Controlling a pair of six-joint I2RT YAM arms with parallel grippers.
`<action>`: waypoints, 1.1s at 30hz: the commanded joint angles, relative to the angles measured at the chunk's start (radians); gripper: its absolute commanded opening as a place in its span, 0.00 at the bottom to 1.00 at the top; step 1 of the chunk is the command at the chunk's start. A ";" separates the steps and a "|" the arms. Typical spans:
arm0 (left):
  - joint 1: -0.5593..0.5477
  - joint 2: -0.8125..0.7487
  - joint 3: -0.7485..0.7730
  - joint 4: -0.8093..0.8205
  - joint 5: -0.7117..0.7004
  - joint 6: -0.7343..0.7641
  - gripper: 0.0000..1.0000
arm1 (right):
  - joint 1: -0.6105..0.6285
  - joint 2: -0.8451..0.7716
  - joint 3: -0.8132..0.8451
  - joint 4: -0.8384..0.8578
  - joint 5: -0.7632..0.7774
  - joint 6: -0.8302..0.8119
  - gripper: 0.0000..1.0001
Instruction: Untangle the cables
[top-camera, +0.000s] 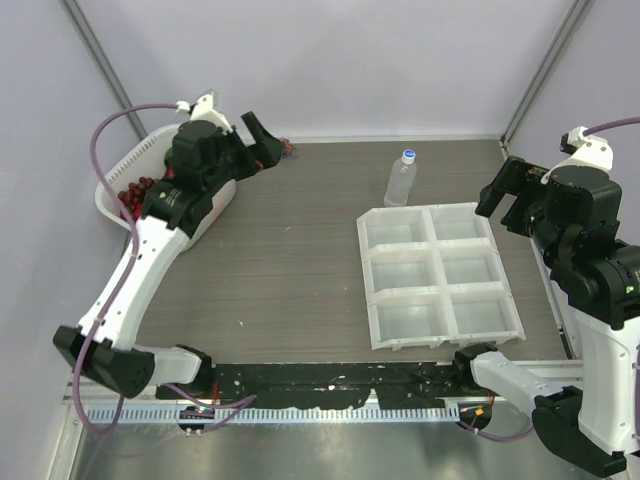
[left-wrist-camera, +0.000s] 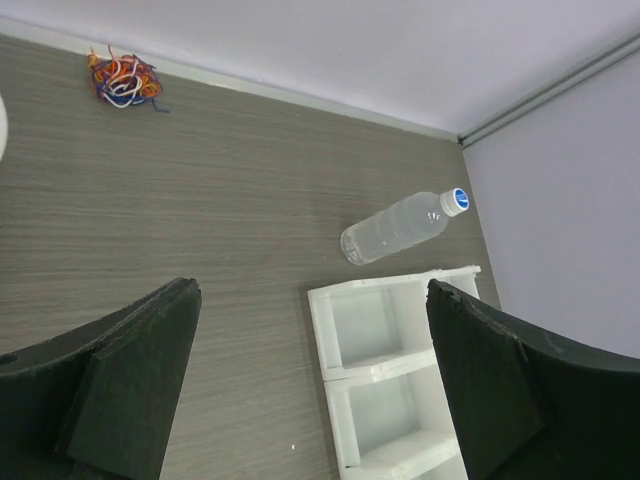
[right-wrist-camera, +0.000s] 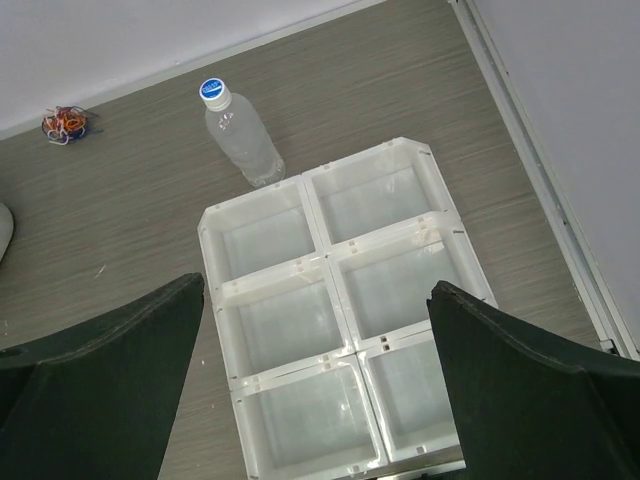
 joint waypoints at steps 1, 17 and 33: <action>-0.022 0.139 0.098 0.038 -0.080 -0.014 1.00 | -0.003 -0.004 0.006 0.020 -0.027 0.021 0.99; -0.030 0.889 0.556 -0.036 -0.405 -0.194 1.00 | -0.003 -0.090 0.045 0.029 0.131 0.015 1.00; 0.036 1.365 0.937 0.149 -0.522 -0.113 0.97 | -0.003 -0.070 0.070 0.051 0.240 0.049 0.99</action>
